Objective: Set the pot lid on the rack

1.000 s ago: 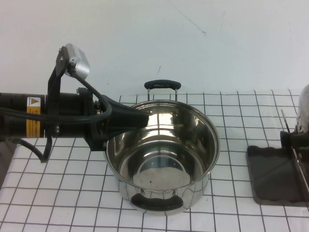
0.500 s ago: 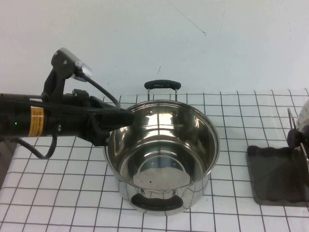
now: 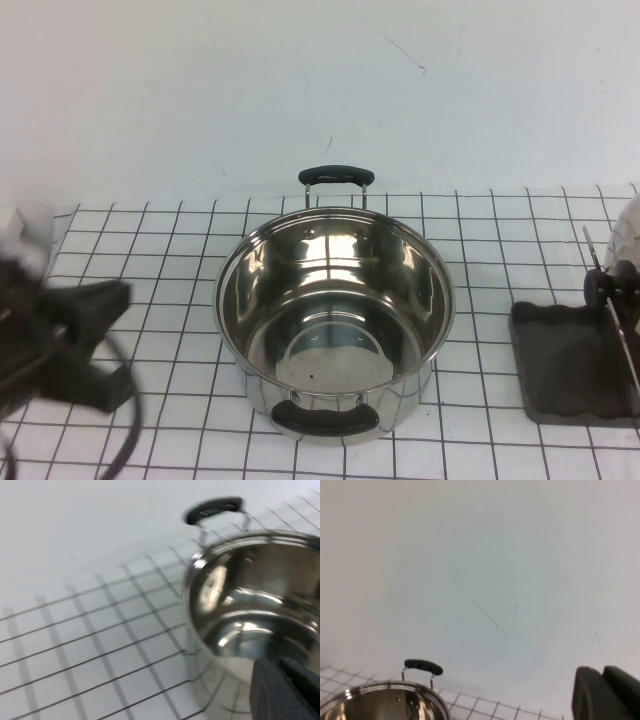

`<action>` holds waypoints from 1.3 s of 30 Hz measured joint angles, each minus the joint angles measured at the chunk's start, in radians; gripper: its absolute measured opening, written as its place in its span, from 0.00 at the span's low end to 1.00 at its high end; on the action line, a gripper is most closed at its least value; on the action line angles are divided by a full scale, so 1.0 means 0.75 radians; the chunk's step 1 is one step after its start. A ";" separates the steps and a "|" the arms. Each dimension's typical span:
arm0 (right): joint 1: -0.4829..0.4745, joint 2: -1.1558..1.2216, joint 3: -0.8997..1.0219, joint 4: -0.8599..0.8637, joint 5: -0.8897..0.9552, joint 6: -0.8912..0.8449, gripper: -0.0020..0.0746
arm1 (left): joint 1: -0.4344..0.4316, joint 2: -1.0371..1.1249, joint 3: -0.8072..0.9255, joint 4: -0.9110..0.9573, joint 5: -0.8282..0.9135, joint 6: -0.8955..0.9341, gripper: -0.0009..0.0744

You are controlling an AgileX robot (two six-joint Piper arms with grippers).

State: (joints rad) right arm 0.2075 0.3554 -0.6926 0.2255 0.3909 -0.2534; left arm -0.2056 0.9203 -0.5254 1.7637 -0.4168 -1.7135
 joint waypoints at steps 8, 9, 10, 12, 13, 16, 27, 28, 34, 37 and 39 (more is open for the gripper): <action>0.000 -0.185 0.312 0.086 -0.119 0.004 0.03 | 0.000 -0.678 0.364 -0.023 0.246 -0.152 0.01; 0.000 -0.185 0.339 0.092 -0.119 0.004 0.03 | 0.000 -0.755 0.400 -0.023 0.258 -0.159 0.01; 0.000 -0.185 0.357 0.097 -0.119 0.004 0.03 | 0.000 -0.811 0.427 -0.023 0.268 -0.161 0.01; 0.000 -0.185 0.385 0.099 -0.119 0.004 0.02 | 0.000 -0.927 0.484 -0.026 0.273 -0.168 0.01; 0.000 -0.185 0.390 0.099 -0.125 0.004 0.02 | 0.000 -0.976 0.501 -0.026 0.273 -0.168 0.01; 0.000 -0.185 0.388 0.099 -0.162 0.001 0.02 | 0.000 -1.076 0.547 -0.026 0.271 -0.168 0.01; 0.000 -0.185 0.388 0.105 -0.156 -0.006 0.02 | 0.000 -1.131 0.615 -0.026 0.257 -0.168 0.01; 0.000 -0.185 0.388 0.105 -0.153 -0.006 0.02 | 0.000 -1.131 0.617 -0.026 0.257 -0.168 0.01; 0.000 -0.185 0.388 0.105 -0.125 -0.009 0.02 | 0.000 -1.131 0.617 -0.026 0.254 -0.168 0.01; 0.000 -0.185 0.388 0.105 -0.108 -0.009 0.02 | 0.000 -1.131 0.617 -0.026 0.254 -0.168 0.01; 0.000 -0.185 0.388 0.098 -0.103 -0.011 0.02 | 0.000 -1.131 0.617 -0.026 0.254 -0.168 0.01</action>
State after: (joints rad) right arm 0.2075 0.2163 -0.4014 0.2986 0.3136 -0.2620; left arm -0.2056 0.0724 -0.0628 1.7443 -0.2261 -1.8393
